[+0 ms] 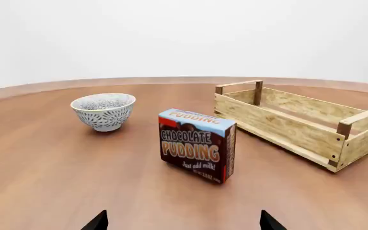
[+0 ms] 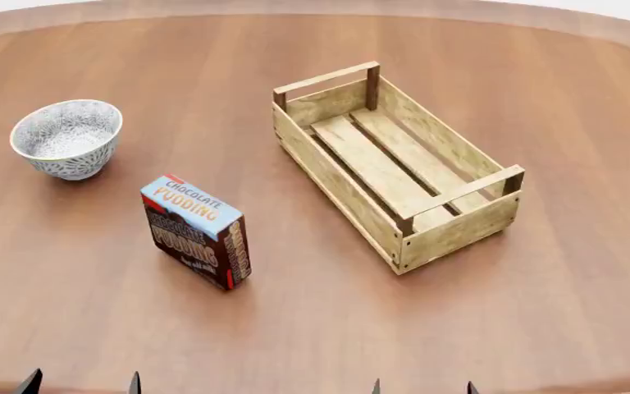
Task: Pick up the chocolate pudding and put it in the tray.
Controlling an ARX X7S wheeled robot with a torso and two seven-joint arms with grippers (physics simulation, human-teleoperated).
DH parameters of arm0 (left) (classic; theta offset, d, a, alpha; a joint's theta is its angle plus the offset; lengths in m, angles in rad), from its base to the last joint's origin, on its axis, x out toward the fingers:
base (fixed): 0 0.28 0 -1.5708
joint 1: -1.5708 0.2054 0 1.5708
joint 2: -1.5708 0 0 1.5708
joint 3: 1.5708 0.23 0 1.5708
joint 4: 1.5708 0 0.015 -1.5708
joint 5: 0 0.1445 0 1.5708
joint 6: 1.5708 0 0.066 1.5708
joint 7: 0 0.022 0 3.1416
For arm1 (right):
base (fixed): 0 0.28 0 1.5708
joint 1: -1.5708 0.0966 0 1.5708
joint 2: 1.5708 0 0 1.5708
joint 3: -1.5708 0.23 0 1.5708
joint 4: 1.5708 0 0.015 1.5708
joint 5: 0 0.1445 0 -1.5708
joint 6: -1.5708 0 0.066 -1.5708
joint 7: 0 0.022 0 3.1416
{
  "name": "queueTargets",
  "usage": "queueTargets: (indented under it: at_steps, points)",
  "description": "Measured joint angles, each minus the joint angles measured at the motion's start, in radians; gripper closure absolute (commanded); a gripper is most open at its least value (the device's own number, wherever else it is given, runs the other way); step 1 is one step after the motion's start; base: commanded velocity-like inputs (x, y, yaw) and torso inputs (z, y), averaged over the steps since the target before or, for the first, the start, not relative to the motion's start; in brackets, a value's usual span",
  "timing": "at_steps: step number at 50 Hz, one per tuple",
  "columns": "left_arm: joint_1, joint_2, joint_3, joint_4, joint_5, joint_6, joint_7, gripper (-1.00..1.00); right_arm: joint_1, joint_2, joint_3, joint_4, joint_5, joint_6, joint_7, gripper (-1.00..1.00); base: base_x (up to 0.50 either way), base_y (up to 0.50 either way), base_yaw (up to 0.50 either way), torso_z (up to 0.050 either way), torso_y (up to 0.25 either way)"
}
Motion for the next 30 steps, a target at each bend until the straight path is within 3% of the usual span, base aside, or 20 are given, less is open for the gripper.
queueTargets:
  at_steps: [13, 30]
  points:
    - [-0.012, -0.03, 0.033, 0.061, -0.026, -0.05, -0.031, -1.0, 0.016, 0.03, -0.037, -0.054, -0.004, 0.051, 0.028, -1.0, 0.01, 0.0, 0.0, 0.0, 0.0]
    - [-0.003, -0.064, 0.067, 0.141, -0.069, -0.086, -0.058, -1.0, 0.048, 0.057, -0.099, -0.057, 0.007, 0.064, 0.057, -1.0, 0.36, 0.15, 0.0, 0.0, 0.0]
